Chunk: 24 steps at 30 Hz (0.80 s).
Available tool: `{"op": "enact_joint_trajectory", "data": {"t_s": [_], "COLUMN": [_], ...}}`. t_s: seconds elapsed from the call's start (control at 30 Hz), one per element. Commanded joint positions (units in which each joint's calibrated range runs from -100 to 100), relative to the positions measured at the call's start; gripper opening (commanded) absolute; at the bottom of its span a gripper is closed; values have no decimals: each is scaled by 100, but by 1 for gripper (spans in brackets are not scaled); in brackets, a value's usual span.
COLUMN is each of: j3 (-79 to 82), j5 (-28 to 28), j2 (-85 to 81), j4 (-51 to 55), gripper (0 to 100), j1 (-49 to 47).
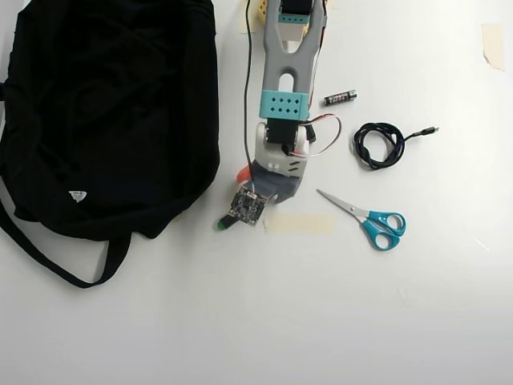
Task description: Put the green marker into the black bag
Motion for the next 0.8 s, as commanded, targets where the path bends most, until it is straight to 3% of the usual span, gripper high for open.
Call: {"op": "enact_joint_trajectory", "data": {"t_s": [0.0, 0.13, 0.37, 0.77], "j3": [-365, -509, -518, -437], "j5": [18, 39, 54, 112], "j2": [152, 393, 401, 401], "j4": [-118, -118, -118, -49], "gripper": [35, 35, 25, 24], "j1": [72, 87, 102, 65]}}
